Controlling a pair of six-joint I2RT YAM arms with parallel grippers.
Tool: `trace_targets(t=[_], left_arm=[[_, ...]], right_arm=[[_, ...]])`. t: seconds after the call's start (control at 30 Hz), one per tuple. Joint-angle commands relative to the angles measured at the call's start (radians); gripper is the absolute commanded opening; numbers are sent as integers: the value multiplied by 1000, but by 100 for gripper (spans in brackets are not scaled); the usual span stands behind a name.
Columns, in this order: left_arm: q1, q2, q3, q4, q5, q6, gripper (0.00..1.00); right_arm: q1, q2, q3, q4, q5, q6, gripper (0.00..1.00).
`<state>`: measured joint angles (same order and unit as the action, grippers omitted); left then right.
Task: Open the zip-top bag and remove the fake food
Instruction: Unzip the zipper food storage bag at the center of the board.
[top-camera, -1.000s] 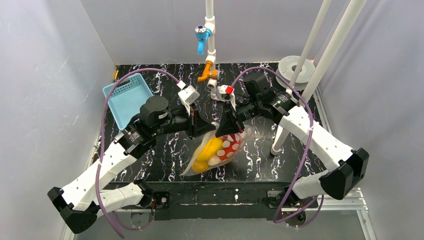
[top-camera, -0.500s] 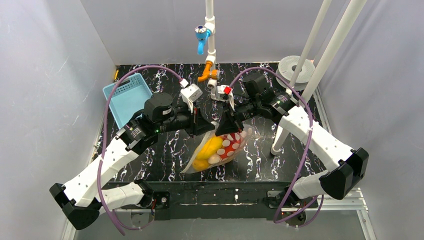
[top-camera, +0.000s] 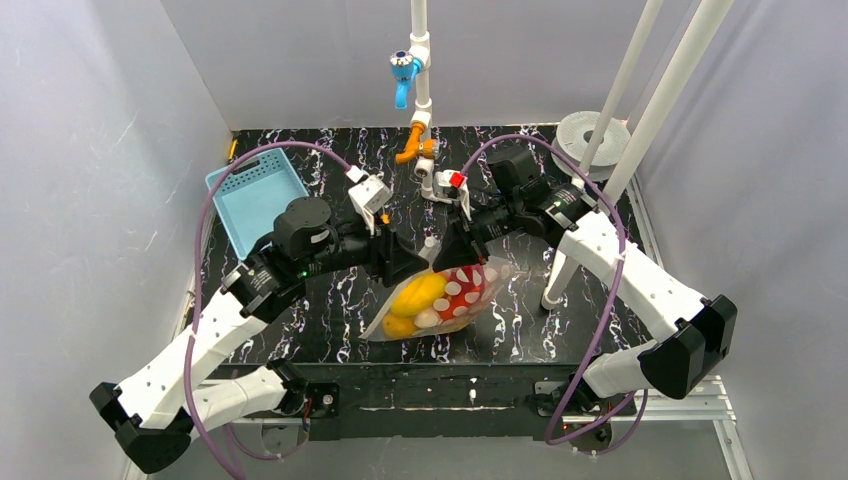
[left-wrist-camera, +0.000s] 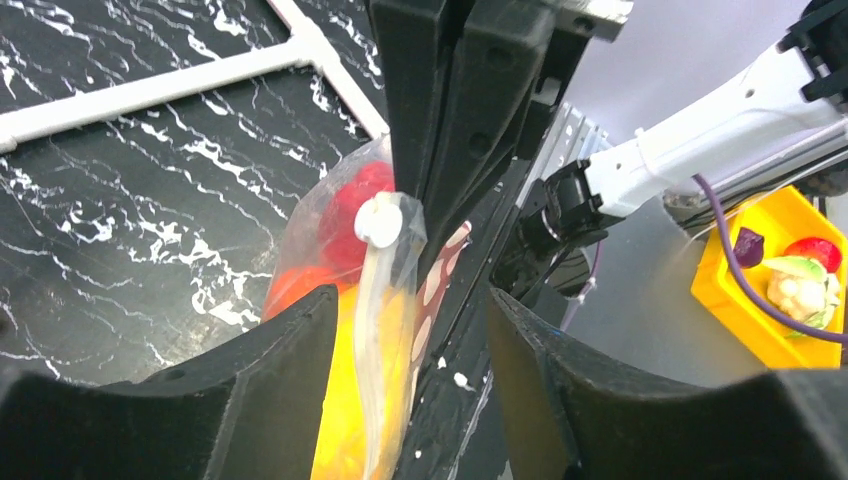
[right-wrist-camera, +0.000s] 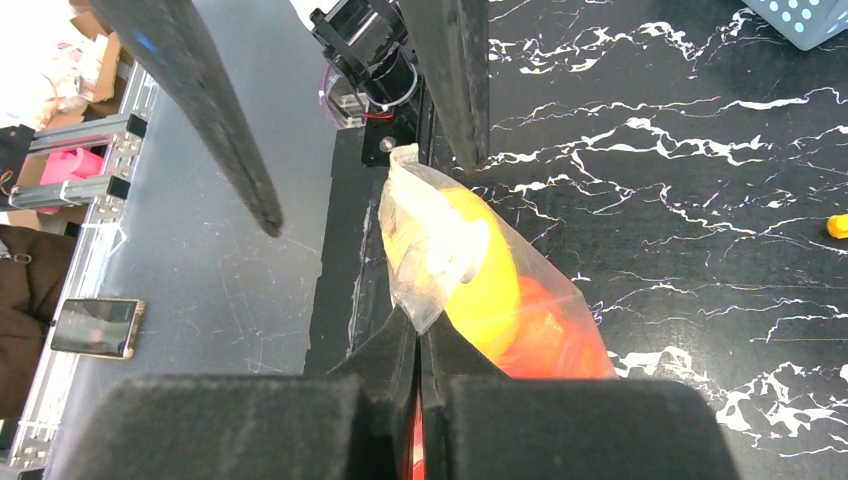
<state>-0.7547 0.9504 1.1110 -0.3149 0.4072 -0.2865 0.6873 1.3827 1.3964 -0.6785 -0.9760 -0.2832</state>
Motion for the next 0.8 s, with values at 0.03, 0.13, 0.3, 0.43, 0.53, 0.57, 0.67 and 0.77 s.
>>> trace_targets(t=[0.03, 0.13, 0.3, 0.43, 0.53, 0.57, 0.67, 0.77], left_arm=[[2, -42, -21, 101, -8, -30, 60], [1, -33, -35, 131, -16, -56, 64], [3, -1, -26, 127, -57, -84, 68], [6, 31, -21, 170, -10, -151, 66], [7, 49, -22, 200, 24, -193, 55], [7, 52, -25, 205, 26, -204, 53], [9, 48, -37, 219, 23, -237, 40], [11, 36, -48, 232, 20, -251, 37]], right_arm=[[2, -14, 8, 25, -49, -2, 1], [3, -16, 8, 23, -54, -3, 1], [3, -23, 6, 11, -78, -20, 1], [5, -26, 2, 11, -84, -24, 1], [4, -28, 2, 9, -88, -26, 1], [4, -29, 2, 7, -89, -29, 1], [5, -36, -1, 6, -92, -33, 1], [5, -40, -8, 6, -90, -36, 1]])
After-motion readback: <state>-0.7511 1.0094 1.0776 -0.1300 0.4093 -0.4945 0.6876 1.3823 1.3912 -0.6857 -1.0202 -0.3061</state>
